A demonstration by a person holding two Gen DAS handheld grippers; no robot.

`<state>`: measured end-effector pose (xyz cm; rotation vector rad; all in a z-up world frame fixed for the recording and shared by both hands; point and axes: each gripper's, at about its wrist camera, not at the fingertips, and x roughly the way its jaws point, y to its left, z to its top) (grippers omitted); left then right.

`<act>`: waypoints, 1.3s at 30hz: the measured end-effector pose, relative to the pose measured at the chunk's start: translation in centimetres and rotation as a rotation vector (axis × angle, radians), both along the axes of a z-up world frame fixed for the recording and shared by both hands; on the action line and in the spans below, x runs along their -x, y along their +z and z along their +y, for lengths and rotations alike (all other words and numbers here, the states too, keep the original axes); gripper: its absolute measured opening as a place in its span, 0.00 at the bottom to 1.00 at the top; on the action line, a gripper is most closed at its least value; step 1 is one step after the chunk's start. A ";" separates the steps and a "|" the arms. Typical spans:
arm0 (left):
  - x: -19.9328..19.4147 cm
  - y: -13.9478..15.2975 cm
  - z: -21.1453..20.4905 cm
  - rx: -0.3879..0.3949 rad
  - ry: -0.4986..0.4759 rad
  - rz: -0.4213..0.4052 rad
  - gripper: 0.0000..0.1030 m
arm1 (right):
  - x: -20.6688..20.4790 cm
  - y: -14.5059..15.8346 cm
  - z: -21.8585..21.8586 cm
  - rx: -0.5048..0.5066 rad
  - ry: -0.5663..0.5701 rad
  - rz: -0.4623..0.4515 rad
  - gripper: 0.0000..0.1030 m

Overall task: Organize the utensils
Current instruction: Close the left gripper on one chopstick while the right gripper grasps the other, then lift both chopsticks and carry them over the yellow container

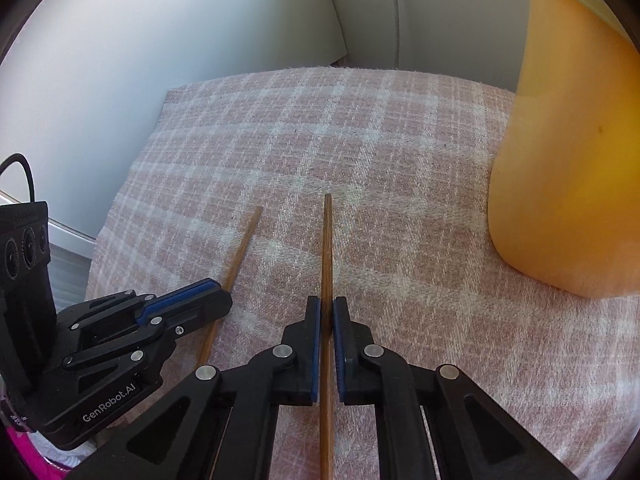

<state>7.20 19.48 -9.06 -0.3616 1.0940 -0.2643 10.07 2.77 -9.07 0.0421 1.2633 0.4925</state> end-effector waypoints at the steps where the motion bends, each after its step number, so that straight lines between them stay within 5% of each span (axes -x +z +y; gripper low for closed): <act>1: 0.4 0.2 0.4 0.008 0.005 -0.009 0.05 | 0.3 0.2 -0.5 -0.013 -0.003 -0.005 0.03; 7: 1.0 1.0 -0.3 -0.071 -0.034 -0.029 0.06 | 1.8 1.3 -2.7 -0.068 -0.029 -0.027 0.03; 10: -0.1 0.3 -2.7 -0.168 -0.063 0.027 0.27 | 2.1 1.4 -3.3 -0.076 -0.038 -0.029 0.03; 13: -0.6 0.2 -4.3 -0.242 -0.116 0.001 0.26 | 2.4 1.5 -3.6 -0.080 -0.041 -0.036 0.03; 15: -0.8 0.2 -5.1 -0.290 -0.141 -0.020 0.08 | 2.6 1.7 -3.7 -0.079 -0.039 -0.046 0.03; 20: -0.8 0.7 -3.2 -0.133 -0.079 0.000 0.03 | 3.2 2.5 -4.5 -0.092 -0.041 -0.077 0.03; 27: 2.0 4.8 0.1 0.069 0.028 -0.113 0.03 | 4.4 4.9 -6.5 -0.138 -0.051 -0.133 0.03; 39: 3.7 9.8 -2.0 0.089 0.012 -0.262 0.03 | 7.0 8.9 -11.0 -0.225 -0.110 -0.242 0.03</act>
